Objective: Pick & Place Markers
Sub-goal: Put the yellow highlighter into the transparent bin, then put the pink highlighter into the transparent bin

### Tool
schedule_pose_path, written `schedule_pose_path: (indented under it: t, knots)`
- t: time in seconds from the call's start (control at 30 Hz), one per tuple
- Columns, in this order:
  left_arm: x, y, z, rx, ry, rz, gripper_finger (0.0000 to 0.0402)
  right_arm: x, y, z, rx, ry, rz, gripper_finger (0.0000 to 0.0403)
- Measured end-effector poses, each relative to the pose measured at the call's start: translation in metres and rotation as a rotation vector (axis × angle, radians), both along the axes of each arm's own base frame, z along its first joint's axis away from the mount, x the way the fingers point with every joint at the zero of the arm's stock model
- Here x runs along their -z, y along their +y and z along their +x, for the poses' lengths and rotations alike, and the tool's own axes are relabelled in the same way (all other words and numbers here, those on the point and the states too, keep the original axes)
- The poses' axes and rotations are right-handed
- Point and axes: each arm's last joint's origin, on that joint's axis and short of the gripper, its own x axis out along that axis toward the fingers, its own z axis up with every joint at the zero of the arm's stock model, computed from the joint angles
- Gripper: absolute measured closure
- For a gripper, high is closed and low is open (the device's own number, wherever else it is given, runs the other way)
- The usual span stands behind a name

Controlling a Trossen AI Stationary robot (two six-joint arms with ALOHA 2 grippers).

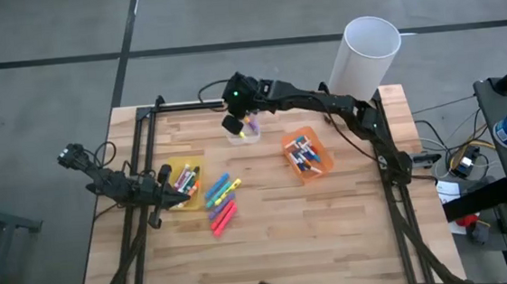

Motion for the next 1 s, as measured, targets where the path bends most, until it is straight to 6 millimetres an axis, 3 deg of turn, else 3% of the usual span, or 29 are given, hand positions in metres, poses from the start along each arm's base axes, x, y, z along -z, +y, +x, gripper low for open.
schedule_pose_path:
  t: [0.2,0.33,0.6,1.0]
  knots:
    - [0.000,0.000,0.000,0.000,0.000,0.000,0.0402,0.027,-0.034,0.002,0.115,-0.035,0.049,0.0346]
    - [0.000,0.000,0.000,-0.001,0.000,0.000,0.0401,0.043,-0.044,0.001,0.174,-0.022,0.092,0.0346]
    - [0.000,0.000,0.000,0.000,0.000,0.000,0.0402,0.053,-0.047,0.004,0.200,-0.033,0.113,0.0337]
    - [0.000,0.000,0.000,0.000,0.000,0.000,0.0402,0.049,-0.039,0.005,0.174,-0.016,0.100,0.0250]
